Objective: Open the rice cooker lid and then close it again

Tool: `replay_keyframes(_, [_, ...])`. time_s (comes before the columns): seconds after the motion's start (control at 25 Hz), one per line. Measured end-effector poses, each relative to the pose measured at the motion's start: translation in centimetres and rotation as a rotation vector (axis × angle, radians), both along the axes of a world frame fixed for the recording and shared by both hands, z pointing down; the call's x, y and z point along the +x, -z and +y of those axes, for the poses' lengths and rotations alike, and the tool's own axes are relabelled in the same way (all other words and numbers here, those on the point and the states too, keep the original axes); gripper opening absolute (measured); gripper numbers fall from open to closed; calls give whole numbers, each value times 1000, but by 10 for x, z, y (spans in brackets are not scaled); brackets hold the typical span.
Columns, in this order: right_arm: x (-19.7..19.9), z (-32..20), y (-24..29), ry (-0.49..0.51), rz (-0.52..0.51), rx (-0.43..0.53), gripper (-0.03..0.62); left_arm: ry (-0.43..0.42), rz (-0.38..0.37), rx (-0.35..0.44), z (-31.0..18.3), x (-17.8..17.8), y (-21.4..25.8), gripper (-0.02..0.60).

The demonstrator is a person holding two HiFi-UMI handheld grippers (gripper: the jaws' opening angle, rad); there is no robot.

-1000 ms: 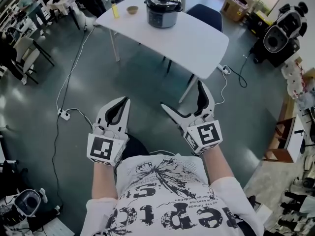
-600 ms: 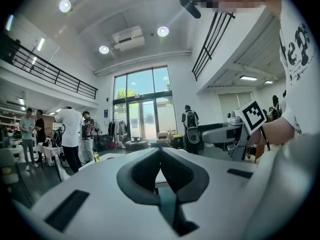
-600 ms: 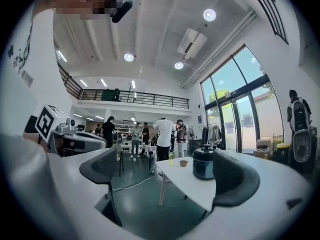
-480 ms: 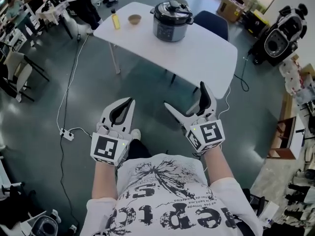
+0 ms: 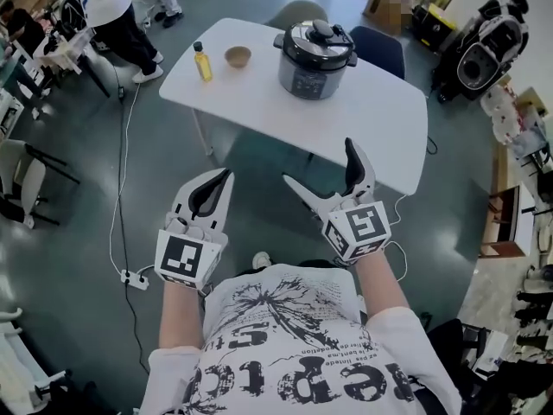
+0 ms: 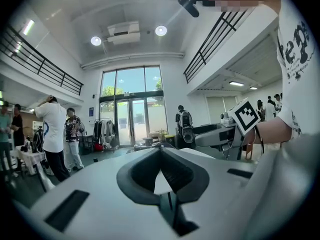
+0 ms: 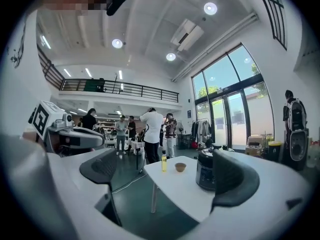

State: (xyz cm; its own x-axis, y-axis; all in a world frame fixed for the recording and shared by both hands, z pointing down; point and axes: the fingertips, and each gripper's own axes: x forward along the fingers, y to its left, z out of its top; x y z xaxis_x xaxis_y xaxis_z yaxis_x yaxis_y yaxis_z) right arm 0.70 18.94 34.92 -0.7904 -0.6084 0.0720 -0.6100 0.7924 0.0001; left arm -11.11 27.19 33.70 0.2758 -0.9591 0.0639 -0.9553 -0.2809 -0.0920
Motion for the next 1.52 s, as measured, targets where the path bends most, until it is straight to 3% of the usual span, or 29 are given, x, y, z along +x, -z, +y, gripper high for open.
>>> replay_keyframes(0.4, [-60, -88, -27, -24, 67, -40, 597, -66, -15, -54, -96, -55, -29, 14])
replay_keyframes(0.72, [-86, -208, -53, -53, 65, -86, 597, -115, -24, -49, -215, -77, -45, 14])
replay_keyframes(0.96, [-101, -330, -45, -97, 92, -91, 597, -179, -20, -54, -338, -91, -37, 14])
replay_keyframes(1.28, [-72, -473, -42, -184, 194, -168, 572, -286, -11, -11, -481, -63, -12, 14])
replay_keyframes(1.52, [-63, -541, -61, -203, 293, -296, 534, -329, -2, -3, -541, -50, -11, 14])
